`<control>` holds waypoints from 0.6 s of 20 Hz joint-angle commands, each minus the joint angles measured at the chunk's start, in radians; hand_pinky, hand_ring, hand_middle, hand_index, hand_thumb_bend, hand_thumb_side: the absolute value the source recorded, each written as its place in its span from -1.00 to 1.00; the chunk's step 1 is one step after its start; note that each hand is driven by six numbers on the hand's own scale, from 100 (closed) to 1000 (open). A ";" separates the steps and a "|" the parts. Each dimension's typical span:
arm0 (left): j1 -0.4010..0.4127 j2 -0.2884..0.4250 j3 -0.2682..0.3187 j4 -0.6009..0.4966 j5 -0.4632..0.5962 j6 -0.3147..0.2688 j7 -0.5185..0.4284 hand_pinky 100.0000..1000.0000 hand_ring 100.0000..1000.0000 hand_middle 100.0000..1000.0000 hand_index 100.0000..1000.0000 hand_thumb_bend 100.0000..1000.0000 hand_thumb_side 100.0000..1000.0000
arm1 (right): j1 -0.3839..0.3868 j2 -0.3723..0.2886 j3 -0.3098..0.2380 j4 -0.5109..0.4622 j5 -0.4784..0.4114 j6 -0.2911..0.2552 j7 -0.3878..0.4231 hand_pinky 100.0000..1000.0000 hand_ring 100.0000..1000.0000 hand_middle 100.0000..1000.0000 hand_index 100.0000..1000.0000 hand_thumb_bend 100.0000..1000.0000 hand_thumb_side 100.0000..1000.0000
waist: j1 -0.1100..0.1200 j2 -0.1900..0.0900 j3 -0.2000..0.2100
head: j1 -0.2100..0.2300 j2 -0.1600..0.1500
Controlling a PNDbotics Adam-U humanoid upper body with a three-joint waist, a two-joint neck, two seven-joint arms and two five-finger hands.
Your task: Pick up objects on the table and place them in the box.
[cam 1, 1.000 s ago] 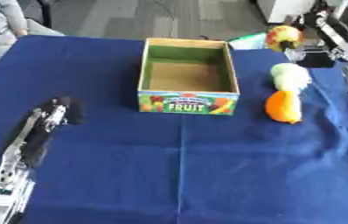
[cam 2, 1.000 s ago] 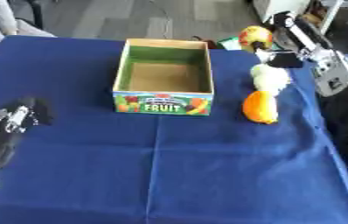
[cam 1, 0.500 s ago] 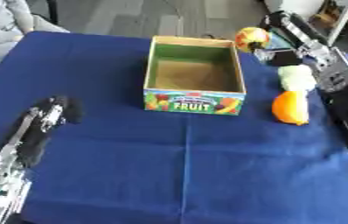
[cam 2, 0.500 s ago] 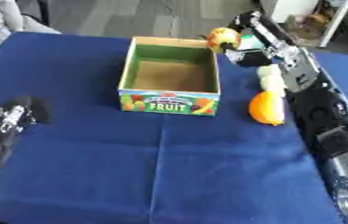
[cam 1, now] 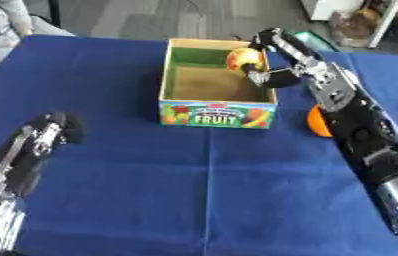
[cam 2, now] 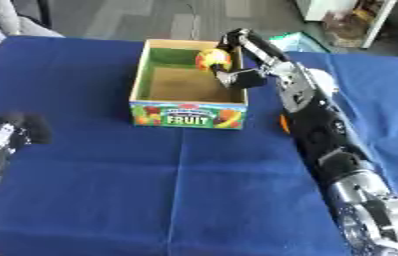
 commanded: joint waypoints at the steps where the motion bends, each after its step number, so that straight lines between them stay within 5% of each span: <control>1: -0.011 0.007 0.001 -0.019 0.004 -0.001 -0.006 0.26 0.23 0.13 0.31 -1.00 0.38 | -0.018 -0.004 0.000 -0.031 0.024 -0.003 -0.003 0.51 -0.01 -0.08 0.23 -1.00 -0.96 | 0.006 -0.012 0.002 | -0.007 0.005; 5: -0.011 0.006 0.001 -0.018 0.004 -0.001 -0.006 0.27 0.24 0.14 0.31 -1.00 0.38 | -0.015 -0.002 -0.001 -0.034 0.046 -0.002 -0.034 0.52 0.02 -0.03 0.54 -1.00 -0.60 | 0.005 -0.012 0.002 | -0.009 0.005; 12: -0.011 0.006 0.002 -0.017 0.004 0.000 -0.007 0.27 0.24 0.14 0.31 -1.00 0.38 | -0.011 -0.002 0.002 -0.025 0.076 -0.016 -0.062 0.54 0.04 0.00 0.66 -1.00 -0.35 | 0.002 -0.014 0.003 | -0.011 0.005</control>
